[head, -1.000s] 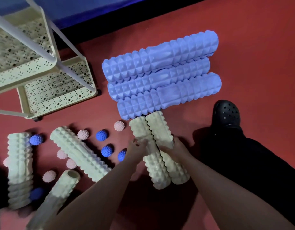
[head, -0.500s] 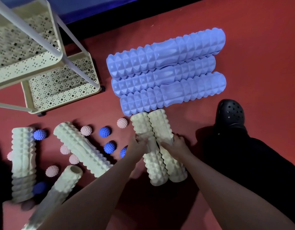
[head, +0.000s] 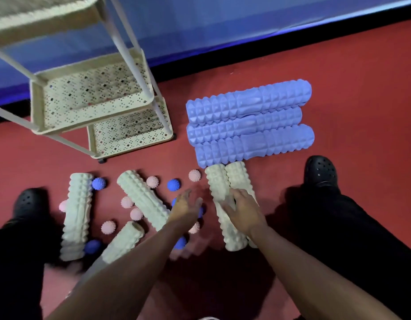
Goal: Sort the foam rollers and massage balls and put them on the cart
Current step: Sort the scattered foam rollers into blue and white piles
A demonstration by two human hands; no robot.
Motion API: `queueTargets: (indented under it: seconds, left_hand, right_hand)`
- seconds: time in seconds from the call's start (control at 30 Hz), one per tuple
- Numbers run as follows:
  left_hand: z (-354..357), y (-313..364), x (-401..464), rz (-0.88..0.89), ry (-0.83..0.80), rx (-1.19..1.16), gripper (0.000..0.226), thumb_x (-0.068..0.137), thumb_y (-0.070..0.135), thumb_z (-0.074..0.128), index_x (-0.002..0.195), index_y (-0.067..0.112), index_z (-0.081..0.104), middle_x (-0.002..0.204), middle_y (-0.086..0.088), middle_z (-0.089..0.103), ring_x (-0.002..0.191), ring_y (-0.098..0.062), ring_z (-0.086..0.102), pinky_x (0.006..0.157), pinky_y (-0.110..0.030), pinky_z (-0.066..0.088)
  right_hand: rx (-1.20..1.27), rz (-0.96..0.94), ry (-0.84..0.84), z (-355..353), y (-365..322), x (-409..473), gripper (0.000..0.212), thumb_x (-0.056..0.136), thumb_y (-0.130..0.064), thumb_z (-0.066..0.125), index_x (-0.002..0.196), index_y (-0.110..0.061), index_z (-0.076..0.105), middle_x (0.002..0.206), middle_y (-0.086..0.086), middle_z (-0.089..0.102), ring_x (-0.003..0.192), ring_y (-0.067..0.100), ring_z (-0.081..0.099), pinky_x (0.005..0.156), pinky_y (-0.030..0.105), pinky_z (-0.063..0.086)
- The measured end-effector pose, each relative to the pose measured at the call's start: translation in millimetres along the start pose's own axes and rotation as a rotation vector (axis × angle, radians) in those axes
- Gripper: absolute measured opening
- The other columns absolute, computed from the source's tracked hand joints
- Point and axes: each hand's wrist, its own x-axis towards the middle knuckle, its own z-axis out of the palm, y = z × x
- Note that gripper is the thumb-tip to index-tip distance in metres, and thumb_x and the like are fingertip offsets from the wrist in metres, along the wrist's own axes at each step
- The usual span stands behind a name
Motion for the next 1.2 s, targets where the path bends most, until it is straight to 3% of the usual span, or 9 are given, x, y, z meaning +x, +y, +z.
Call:
queueTargets:
  seconds: [0.13, 0.2, 0.37, 0.43, 0.57, 0.67, 0.73, 0.97, 1.2]
  left_hand:
    - [-56, -41, -18, 0.032, 0.052, 0.018, 0.051, 0.097, 0.037, 0.06, 0.141, 0.013, 0.048, 0.132, -0.013, 0.057, 0.121, -0.031, 0.057, 0.103, -0.037, 0.044]
    - [-85, -68, -23, 0.0, 0.055, -0.005, 0.056, 0.098, 0.039, 0.059, 0.146, 0.013, 0.044, 0.142, -0.012, 0.052, 0.127, -0.032, 0.055, 0.106, -0.042, 0.044]
    - [-143, -137, -28, -0.07, 0.109, 0.03, 0.059, 0.097, 0.044, 0.059, 0.147, 0.018, 0.042, 0.144, -0.011, 0.053, 0.105, -0.02, 0.062, 0.091, -0.028, 0.042]
    - [-154, -163, -27, -0.098, 0.102, 0.053, 0.062, 0.096, 0.042, 0.061, 0.149, 0.014, 0.041, 0.145, -0.015, 0.051, 0.121, -0.027, 0.058, 0.099, -0.03, 0.041]
    - [-156, -202, -22, -0.175, 0.034, 0.046, 0.062, 0.091, 0.041, 0.067, 0.143, 0.013, 0.046, 0.145, -0.015, 0.051, 0.124, -0.028, 0.057, 0.097, -0.028, 0.043]
    - [-149, -219, -11, -0.215, -0.081, 0.104, 0.076, 0.087, 0.049, 0.067, 0.151, 0.019, 0.039, 0.156, -0.011, 0.038, 0.141, -0.03, 0.04, 0.114, -0.04, 0.035]
    - [-145, -227, -2, -0.213, -0.098, 0.151, 0.077, 0.085, 0.05, 0.068, 0.151, 0.023, 0.038, 0.157, -0.009, 0.034, 0.143, -0.031, 0.037, 0.115, -0.041, 0.033]
    - [-133, -253, 13, -0.146, -0.091, 0.36, 0.087, 0.075, 0.052, 0.08, 0.141, 0.013, 0.04, 0.142, -0.009, 0.049, 0.131, -0.03, 0.051, 0.105, -0.042, 0.045]
    - [-150, -256, 10, -0.098, -0.077, 0.337, 0.081, 0.069, 0.062, 0.076, 0.139, 0.03, 0.049, 0.135, -0.001, 0.057, 0.119, -0.024, 0.058, 0.099, -0.04, 0.05]
  right_hand:
    - [-0.038, -0.076, -0.006, 19, -50, -14, 0.059, 0.097, -0.045, 0.057, 0.147, -0.016, 0.045, 0.146, 0.002, 0.048, 0.134, 0.024, 0.046, 0.109, 0.038, 0.039]
    - [-0.063, -0.094, -0.019, 32, -74, -18, 0.06, 0.097, -0.046, 0.057, 0.147, -0.015, 0.045, 0.146, 0.004, 0.048, 0.133, 0.025, 0.046, 0.109, 0.037, 0.039]
    - [-0.103, -0.147, -0.054, 71, -121, -19, 0.058, 0.094, -0.048, 0.059, 0.144, -0.02, 0.048, 0.142, -0.001, 0.049, 0.13, 0.023, 0.048, 0.108, 0.035, 0.039]
    - [-0.139, -0.163, -0.093, 89, -136, -17, 0.059, 0.095, -0.048, 0.058, 0.146, -0.021, 0.047, 0.144, -0.001, 0.049, 0.132, 0.022, 0.047, 0.11, 0.034, 0.036]
    - [-0.224, -0.185, -0.191, 125, -160, -12, 0.063, 0.095, -0.05, 0.056, 0.149, -0.021, 0.043, 0.148, 0.004, 0.047, 0.133, 0.025, 0.046, 0.11, 0.035, 0.036]
    - [-0.359, -0.268, -0.157, 145, -169, -10, 0.063, 0.094, -0.052, 0.053, 0.147, -0.021, 0.045, 0.149, 0.001, 0.047, 0.134, 0.024, 0.045, 0.111, 0.034, 0.032]
    - [-0.468, -0.363, -0.124, 153, -173, -7, 0.062, 0.092, -0.05, 0.055, 0.145, -0.018, 0.049, 0.149, 0.002, 0.049, 0.136, 0.026, 0.044, 0.114, 0.037, 0.03]
    - [-0.678, -0.472, -0.149, 167, -181, 10, 0.067, 0.095, -0.055, 0.046, 0.152, -0.02, 0.037, 0.16, 0.003, 0.034, 0.146, 0.026, 0.032, 0.12, 0.041, 0.02]
    - [-0.621, -0.439, -0.124, 163, -189, 8, 0.068, 0.095, -0.055, 0.048, 0.152, -0.02, 0.039, 0.158, 0.002, 0.038, 0.145, 0.026, 0.035, 0.119, 0.04, 0.022]
